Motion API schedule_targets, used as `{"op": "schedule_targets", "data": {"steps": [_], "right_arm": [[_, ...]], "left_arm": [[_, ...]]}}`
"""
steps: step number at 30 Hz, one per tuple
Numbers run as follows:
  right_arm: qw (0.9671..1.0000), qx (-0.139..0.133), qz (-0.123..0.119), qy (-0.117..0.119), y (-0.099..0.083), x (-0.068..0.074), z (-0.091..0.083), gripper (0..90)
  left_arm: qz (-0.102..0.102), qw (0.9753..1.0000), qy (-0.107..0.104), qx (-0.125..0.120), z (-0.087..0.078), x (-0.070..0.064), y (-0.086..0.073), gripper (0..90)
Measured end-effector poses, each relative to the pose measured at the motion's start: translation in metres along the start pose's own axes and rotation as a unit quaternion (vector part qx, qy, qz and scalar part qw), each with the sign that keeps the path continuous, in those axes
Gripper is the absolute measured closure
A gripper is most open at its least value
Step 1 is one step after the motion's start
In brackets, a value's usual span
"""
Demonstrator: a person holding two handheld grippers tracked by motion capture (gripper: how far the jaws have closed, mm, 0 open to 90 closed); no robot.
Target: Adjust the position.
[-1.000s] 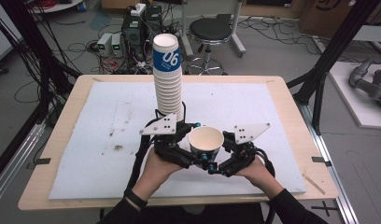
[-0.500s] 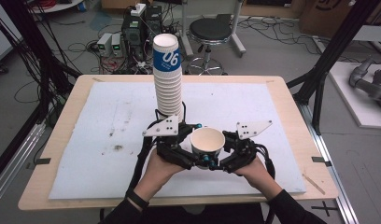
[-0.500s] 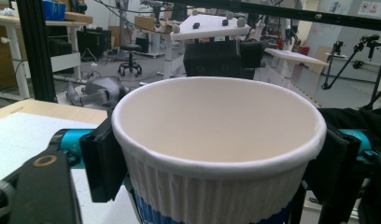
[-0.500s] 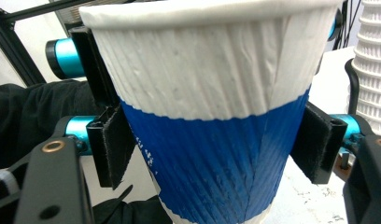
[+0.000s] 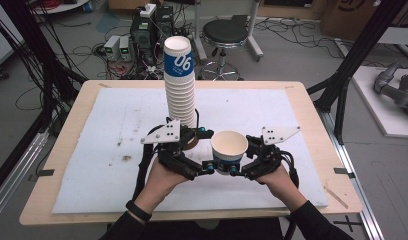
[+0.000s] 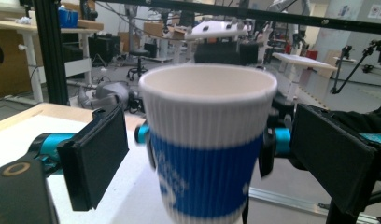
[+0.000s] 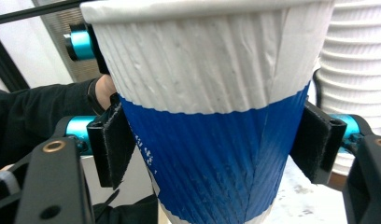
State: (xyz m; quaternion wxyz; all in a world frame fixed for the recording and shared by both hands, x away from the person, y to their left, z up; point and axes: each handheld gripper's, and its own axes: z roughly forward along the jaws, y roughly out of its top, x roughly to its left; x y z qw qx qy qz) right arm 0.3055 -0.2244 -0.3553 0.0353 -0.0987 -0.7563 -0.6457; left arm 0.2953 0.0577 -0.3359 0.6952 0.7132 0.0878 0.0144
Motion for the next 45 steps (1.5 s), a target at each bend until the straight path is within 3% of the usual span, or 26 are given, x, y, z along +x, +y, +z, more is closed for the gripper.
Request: {"op": "schedule_targets", "data": {"steps": [8,16,23,30,37,40,45], "right_arm": [[0.9997,-0.021,-0.002,-0.012,0.005,0.000,-0.007,25.5],[0.9994,-0.031,0.000,-0.015,0.007,0.003,-0.007,25.5],[0.9994,-0.031,0.000,-0.011,0.006,0.006,-0.003,25.5],[0.9996,-0.027,-0.003,-0.010,0.005,0.008,0.003,25.5],[0.9997,-0.021,-0.004,-0.006,0.004,0.007,0.002,22.4],[0.9994,-0.032,-0.003,-0.007,0.007,0.008,0.001,18.1],[0.9992,-0.039,-0.006,-0.013,0.011,0.009,-0.002,18.1]], "left_arm": [[-0.013,0.9997,0.002,0.021,0.007,0.003,-0.014,11.1],[-0.023,0.9989,-0.011,0.040,0.023,0.002,-0.027,11.1],[-0.020,0.9983,0.002,0.054,0.031,0.000,-0.030,11.7],[-0.013,0.9985,-0.005,0.052,0.030,-0.002,-0.031,29.0],[-0.008,0.9982,-0.005,0.059,0.031,-0.002,-0.032,29.6],[-0.010,0.9978,-0.007,0.066,0.032,-0.002,-0.034,29.6],[-0.009,0.9974,-0.011,0.070,0.035,-0.002,-0.037,29.5]]}}
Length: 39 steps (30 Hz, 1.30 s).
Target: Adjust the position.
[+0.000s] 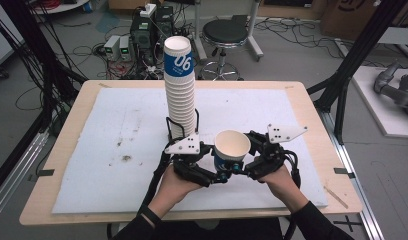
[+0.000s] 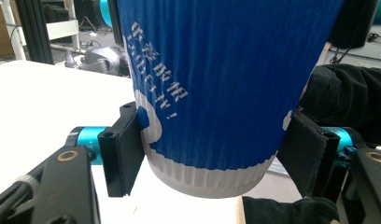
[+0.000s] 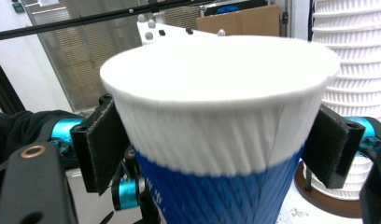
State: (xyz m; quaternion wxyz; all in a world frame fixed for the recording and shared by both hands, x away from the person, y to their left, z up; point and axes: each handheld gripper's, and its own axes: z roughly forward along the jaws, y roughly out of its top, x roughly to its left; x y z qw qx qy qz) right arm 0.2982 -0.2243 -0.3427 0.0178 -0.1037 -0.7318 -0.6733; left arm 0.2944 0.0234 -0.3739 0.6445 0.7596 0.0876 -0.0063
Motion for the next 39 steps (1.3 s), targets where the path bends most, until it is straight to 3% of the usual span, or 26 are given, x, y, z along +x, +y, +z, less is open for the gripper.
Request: {"op": "schedule_targets", "data": {"steps": [5,9,17,23,32,39], "right_arm": [[1.0000,0.002,-0.005,-0.003,-0.0003,0.0010,-0.0005,21.7],[1.0000,0.003,-0.008,-0.004,-0.0014,0.0012,0.0002,22.8],[1.0000,0.003,-0.007,-0.004,-0.0045,0.0027,0.0047,23.1],[1.0000,0.008,-0.006,-0.001,-0.0067,0.0030,0.0071,22.9],[0.9999,-0.004,0.008,0.008,-0.0057,0.0018,0.0061,19.1],[1.0000,-0.001,0.001,0.005,-0.0047,0.0030,0.0053,20.8]], "left_arm": [[-0.007,0.9999,-0.006,-0.006,0.0000,0.0009,-0.0013,29.0],[-0.012,0.9997,-0.013,-0.016,0.0003,0.0003,0.0006,21.3],[-0.016,0.9991,-0.016,-0.035,-0.0018,-0.0007,0.0034,20.5],[-0.013,0.9994,-0.009,-0.031,-0.0035,-0.0006,0.0035,25.8],[-0.002,0.9997,-0.006,-0.023,-0.0018,-0.0015,0.0031,26.0],[-0.003,0.9997,-0.010,-0.024,-0.0015,-0.0014,0.0029,25.6]]}}
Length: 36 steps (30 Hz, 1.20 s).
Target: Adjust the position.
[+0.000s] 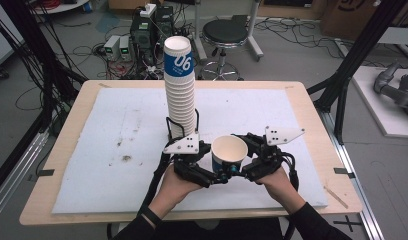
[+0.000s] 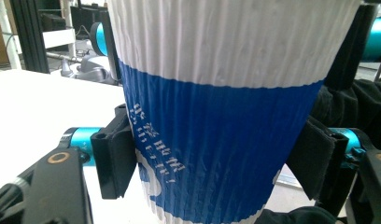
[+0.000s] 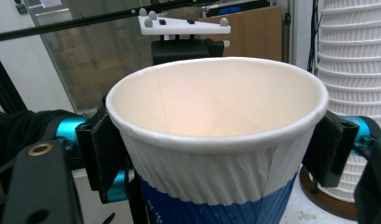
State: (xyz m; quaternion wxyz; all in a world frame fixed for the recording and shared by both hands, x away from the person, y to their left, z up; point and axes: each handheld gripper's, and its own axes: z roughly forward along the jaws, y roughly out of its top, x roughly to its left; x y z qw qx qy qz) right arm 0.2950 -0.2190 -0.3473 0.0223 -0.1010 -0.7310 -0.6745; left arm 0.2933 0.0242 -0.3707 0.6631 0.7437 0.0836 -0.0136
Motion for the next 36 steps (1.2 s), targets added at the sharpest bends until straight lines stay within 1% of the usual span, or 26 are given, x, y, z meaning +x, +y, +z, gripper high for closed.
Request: {"op": "schedule_targets", "data": {"steps": [2,3,4,6,10,11,12,14,16,18,20,23,24,28,29,32,34,36], "right_arm": [[1.0000,-0.002,-0.002,0.000,0.000,0.000,0.000,21.2],[1.0000,-0.002,-0.002,0.000,0.000,0.000,-0.001,21.2],[1.0000,-0.001,-0.004,-0.006,0.000,-0.001,-0.001,21.3],[0.9999,-0.001,-0.005,-0.009,0.000,-0.002,-0.003,21.4],[0.9998,-0.003,-0.005,-0.019,0.001,-0.004,-0.008,21.5],[0.9997,-0.005,-0.009,-0.022,0.001,-0.006,-0.009,21.5],[0.9997,-0.003,-0.006,-0.024,0.001,-0.006,-0.011,21.6],[0.9994,-0.006,-0.009,-0.033,0.001,-0.007,-0.014,21.6],[0.9991,-0.005,-0.013,-0.041,0.001,-0.010,-0.018,21.6],[0.9988,-0.002,-0.013,-0.048,0.001,-0.011,-0.022,21.5],[0.9985,-0.002,-0.013,-0.053,0.000,-0.013,-0.025,21.6],[0.9978,0.000,-0.018,-0.064,0.001,-0.015,-0.030,21.6],[0.9976,0.000,-0.016,-0.067,0.001,-0.015,-0.031,21.6],[0.9967,-0.002,-0.023,-0.078,0.001,-0.018,-0.037,21.6],[0.9967,-0.002,-0.021,-0.078,0.001,-0.018,-0.038,21.6],[0.9957,-0.002,-0.027,-0.088,0.002,-0.020,-0.042,21.6],[0.9956,-0.001,-0.023,-0.091,0.002,-0.021,-0.044,21.6],[0.9951,0.001,-0.028,-0.095,0.002,-0.022,-0.047,21.6]], "left_arm": [[0.001,1.0000,0.000,-0.001,0.000,0.000,0.000,23.9],[0.000,1.0000,0.001,-0.001,0.000,0.000,0.000,21.5],[0.001,1.0000,0.004,0.000,0.000,0.000,0.000,18.5],[0.004,1.0000,0.005,0.001,-0.001,0.000,0.001,18.2],[0.004,0.9999,0.015,0.005,-0.007,0.001,0.002,15.8],[0.008,0.9997,0.022,0.006,-0.011,0.001,0.002,15.8],[0.011,0.9996,0.026,0.008,-0.014,0.002,0.002,15.6],[0.016,0.9990,0.042,0.009,-0.021,0.004,0.003,15.5],[0.014,0.9987,0.049,-0.001,-0.029,0.006,0.003,15.4],[0.017,0.9978,0.064,-0.006,-0.038,0.008,0.004,15.4],[0.020,0.9969,0.074,-0.012,-0.046,0.009,0.005,15.4],[0.022,0.9952,0.094,-0.016,-0.059,0.010,0.005,15.4],[0.023,0.9946,0.100,-0.016,-0.064,0.011,0.004,15.4],[0.019,0.9918,0.124,-0.020,-0.080,0.012,0.000,15.3],[0.019,0.9913,0.128,-0.020,-0.084,0.013,-0.002,15.4],[0.024,0.9884,0.149,-0.017,-0.095,0.015,-0.005,15.4],[0.022,0.9870,0.158,-0.021,-0.103,0.016,-0.007,15.4],[0.030,0.9849,0.170,-0.016,-0.110,0.016,-0.008,15.4]]}}
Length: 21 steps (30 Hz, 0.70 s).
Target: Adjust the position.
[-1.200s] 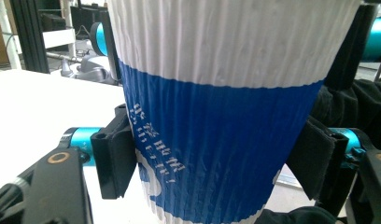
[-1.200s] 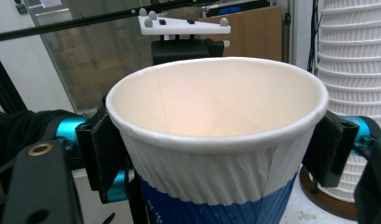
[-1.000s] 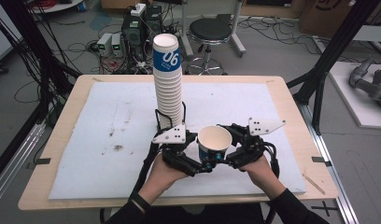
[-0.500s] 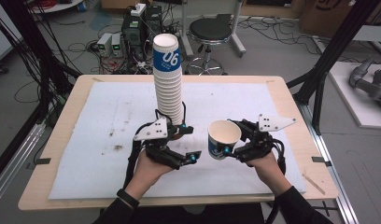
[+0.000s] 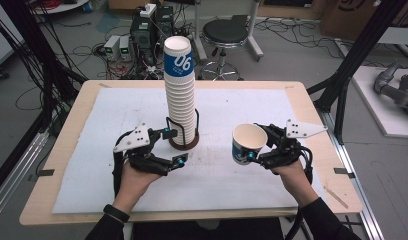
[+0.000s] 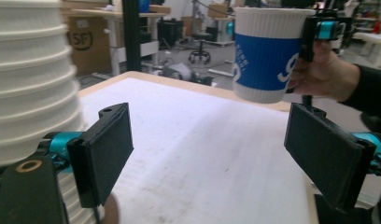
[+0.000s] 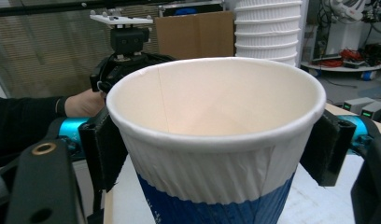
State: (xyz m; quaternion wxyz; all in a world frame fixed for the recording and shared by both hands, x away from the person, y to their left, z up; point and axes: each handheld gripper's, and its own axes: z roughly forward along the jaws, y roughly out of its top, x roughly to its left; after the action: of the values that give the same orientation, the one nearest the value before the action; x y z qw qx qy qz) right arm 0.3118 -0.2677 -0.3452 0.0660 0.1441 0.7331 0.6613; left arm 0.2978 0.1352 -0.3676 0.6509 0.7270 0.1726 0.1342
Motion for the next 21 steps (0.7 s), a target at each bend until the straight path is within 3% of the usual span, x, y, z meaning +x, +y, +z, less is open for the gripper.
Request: {"op": "schedule_targets", "data": {"steps": [11,16,21], "right_arm": [[0.9997,0.007,0.003,-0.023,-0.010,-0.008,-0.010,21.5],[0.9995,0.004,0.003,-0.032,-0.011,-0.011,-0.010,21.6],[0.9992,0.000,0.007,-0.040,-0.010,-0.014,-0.012,21.5]], "left_arm": [[0.019,0.9989,0.041,-0.007,-0.028,0.002,0.001,15.3],[0.019,0.9983,0.055,-0.005,-0.031,0.005,-0.002,15.4],[0.011,0.9984,0.055,0.004,-0.029,0.005,-0.008,15.4]]}}
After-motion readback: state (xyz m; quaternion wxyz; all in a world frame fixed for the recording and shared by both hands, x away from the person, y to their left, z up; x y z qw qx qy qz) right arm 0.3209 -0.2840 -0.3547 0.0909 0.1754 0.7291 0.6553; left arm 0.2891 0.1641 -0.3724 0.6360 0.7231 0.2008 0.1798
